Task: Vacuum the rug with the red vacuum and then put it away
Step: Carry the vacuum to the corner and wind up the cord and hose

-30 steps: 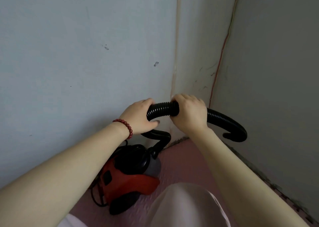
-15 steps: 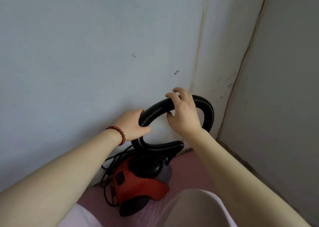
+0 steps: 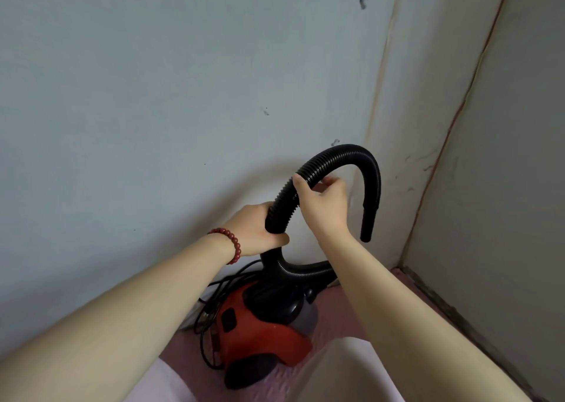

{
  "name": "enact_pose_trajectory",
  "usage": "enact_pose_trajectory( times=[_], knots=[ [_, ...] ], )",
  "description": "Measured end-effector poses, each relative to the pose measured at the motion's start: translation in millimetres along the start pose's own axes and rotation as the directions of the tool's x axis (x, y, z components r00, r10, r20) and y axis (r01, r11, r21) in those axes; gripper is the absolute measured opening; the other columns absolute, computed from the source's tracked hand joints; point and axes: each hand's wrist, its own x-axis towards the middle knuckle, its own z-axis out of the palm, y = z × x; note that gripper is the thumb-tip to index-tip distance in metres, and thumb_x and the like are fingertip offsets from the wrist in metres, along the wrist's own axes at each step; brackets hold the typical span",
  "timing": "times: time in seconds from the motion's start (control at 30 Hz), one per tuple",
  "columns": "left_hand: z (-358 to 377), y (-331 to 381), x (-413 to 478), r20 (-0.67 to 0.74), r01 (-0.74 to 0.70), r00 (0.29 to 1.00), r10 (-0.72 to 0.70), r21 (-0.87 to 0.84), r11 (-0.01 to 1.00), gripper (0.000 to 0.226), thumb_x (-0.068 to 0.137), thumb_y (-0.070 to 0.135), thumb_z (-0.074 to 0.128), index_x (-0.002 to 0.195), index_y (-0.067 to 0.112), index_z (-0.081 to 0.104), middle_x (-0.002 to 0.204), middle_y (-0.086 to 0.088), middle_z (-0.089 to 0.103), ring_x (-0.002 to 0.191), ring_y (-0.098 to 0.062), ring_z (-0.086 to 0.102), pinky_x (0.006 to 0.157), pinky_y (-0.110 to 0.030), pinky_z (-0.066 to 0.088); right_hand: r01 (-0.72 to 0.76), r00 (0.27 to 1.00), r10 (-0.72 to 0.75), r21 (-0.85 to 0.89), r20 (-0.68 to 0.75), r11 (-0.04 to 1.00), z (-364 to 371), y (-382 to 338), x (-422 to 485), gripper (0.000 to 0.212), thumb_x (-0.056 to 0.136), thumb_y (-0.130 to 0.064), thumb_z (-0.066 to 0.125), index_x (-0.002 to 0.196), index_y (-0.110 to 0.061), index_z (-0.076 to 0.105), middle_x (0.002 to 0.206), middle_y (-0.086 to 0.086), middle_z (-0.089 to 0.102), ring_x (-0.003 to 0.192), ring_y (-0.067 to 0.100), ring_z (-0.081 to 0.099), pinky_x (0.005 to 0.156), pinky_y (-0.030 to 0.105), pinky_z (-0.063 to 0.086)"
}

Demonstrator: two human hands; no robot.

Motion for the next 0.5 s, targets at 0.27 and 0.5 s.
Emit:
enact_pose_trajectory(
  times=[0.27, 0.5],
  knots=[
    [-21.4, 6.2, -4.3, 0.134, -0.024, 0.990, 0.037, -0.100, 0.995, 0.046, 0.055, 0.049, 0.085, 0.090, 0.029, 0.062, 0.093, 0.014, 0.066, 0.080, -0.004, 0.066, 0.077, -0.027, 0.055, -0.007, 0.997, 0.013, -0.072, 0.078, 0.997, -3.8, -19.8, -9.0, 0.026, 0.094, -0.025, 0.041, 0.111, -0.006, 0.044, 0.077, 0.001, 0.054, 0.063, 0.013, 0.051, 0.054, 0.027, 0.037],
    [-32.6, 3.9, 10.4, -0.178, -0.147, 0.974, 0.140, -0.025, 0.989, 0.072, 0.059, 0.031, 0.088, 0.117, 0.020, 0.047, 0.117, 0.010, 0.051, 0.106, -0.006, 0.054, 0.088, -0.021, 0.048, 0.057, 0.973, 0.034, -0.378, 0.229, 0.924, -17.6, -28.8, -13.8, 0.025, 0.093, -0.028, 0.038, 0.098, -0.004, 0.045, 0.073, 0.001, 0.047, 0.063, 0.015, 0.044, 0.050, 0.028, 0.030]
  ],
)
